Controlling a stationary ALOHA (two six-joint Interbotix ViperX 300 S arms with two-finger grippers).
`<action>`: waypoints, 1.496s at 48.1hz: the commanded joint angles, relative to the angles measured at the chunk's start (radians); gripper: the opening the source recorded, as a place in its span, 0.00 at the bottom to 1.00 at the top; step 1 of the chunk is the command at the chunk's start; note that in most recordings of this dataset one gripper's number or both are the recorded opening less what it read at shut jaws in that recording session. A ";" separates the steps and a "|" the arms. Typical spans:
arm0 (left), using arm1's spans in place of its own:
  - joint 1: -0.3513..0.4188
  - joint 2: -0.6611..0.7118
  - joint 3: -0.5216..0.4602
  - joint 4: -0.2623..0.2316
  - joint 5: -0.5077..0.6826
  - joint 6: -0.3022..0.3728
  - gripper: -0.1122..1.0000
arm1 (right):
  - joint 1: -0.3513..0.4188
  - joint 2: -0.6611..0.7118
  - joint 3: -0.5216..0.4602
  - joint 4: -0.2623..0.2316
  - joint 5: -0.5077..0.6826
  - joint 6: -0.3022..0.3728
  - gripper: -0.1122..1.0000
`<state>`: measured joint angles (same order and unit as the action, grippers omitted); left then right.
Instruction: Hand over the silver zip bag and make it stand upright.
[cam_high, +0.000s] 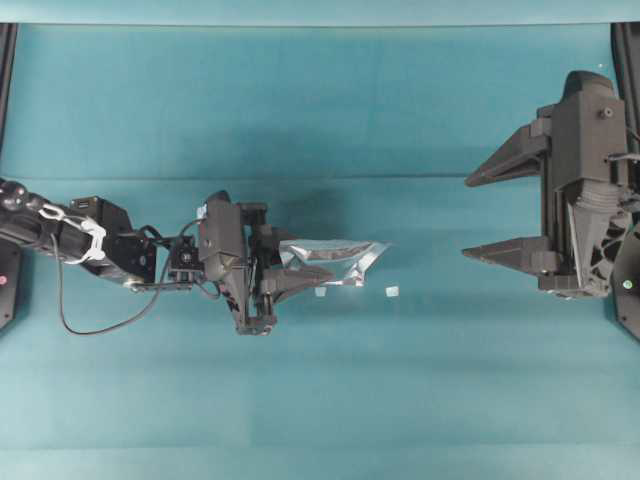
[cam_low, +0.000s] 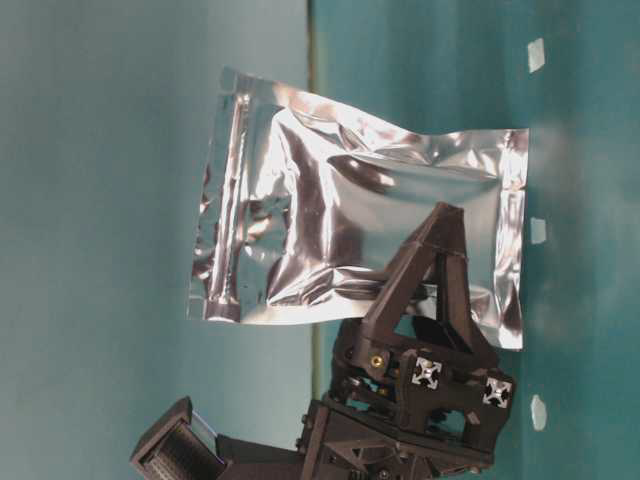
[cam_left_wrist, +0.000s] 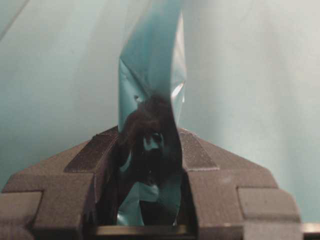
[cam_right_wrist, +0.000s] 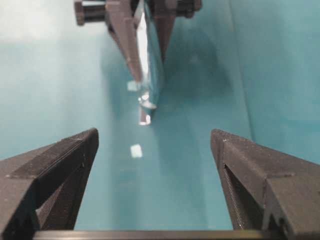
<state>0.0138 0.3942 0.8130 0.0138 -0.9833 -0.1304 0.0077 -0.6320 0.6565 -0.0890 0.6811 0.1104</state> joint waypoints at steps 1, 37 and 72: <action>-0.014 -0.005 -0.002 0.003 -0.003 -0.002 0.32 | 0.002 -0.011 -0.008 0.002 -0.014 0.008 0.97; -0.015 -0.005 -0.002 0.003 -0.012 -0.002 0.32 | 0.002 -0.049 0.040 0.003 -0.037 0.009 0.97; -0.015 -0.005 0.000 0.003 -0.012 0.011 0.32 | 0.002 -0.051 0.049 0.009 -0.046 0.009 0.97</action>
<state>0.0107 0.3942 0.8161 0.0138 -0.9940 -0.1212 0.0077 -0.6765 0.7164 -0.0813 0.6427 0.1104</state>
